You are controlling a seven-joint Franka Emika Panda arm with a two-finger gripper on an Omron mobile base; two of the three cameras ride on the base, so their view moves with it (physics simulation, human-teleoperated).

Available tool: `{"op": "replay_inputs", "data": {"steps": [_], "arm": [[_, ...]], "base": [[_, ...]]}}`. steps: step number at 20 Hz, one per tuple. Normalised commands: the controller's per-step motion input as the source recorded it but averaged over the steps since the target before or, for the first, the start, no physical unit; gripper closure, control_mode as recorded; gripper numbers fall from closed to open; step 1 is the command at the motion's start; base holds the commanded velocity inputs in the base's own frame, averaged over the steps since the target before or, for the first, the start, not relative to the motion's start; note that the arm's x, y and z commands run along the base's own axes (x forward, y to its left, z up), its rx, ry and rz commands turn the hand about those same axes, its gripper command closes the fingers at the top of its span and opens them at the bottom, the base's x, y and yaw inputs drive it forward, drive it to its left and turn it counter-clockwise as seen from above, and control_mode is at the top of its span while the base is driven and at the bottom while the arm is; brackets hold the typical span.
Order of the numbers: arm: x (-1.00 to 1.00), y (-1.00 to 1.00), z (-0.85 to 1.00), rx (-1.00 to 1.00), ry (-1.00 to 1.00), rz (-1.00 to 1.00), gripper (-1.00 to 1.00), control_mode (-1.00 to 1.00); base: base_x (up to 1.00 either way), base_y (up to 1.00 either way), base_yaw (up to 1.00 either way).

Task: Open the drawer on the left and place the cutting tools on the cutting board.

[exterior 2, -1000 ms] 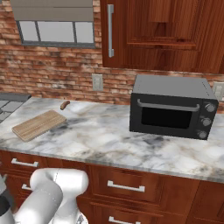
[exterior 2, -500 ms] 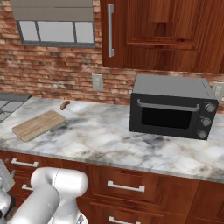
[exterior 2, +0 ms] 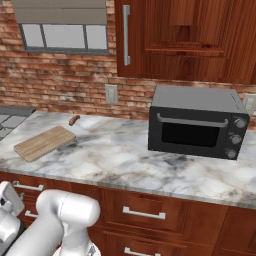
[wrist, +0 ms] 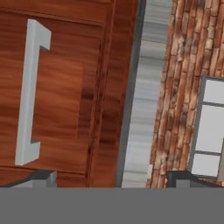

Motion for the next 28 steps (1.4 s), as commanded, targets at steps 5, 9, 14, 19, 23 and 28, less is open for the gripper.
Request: {"op": "replay_inputs", "data": {"steps": [5,9,14,19,23,28], "arm": [[0.25,0.01,-0.18,0.00,-0.04,0.00,-1.00,-1.00],[0.23,0.03,-0.21,0.00,-0.03,0.00,-1.00,-1.00],[0.18,0.02,-0.31,0.00,-0.02,0.00,-1.00,-1.00],[0.12,0.13,-0.33,0.00,-0.03,0.00,-1.00,-1.00],[0.09,0.20,-0.25,0.00,-0.02,0.00,-1.00,-1.00],[0.14,0.22,-0.22,0.00,-0.01,0.00,-1.00,-1.00]], "base": [[0.00,0.00,0.00],[0.00,0.00,0.00],[0.00,0.00,0.00],[0.00,0.00,0.00],[0.00,0.00,0.00],[0.00,0.00,0.00]]}}
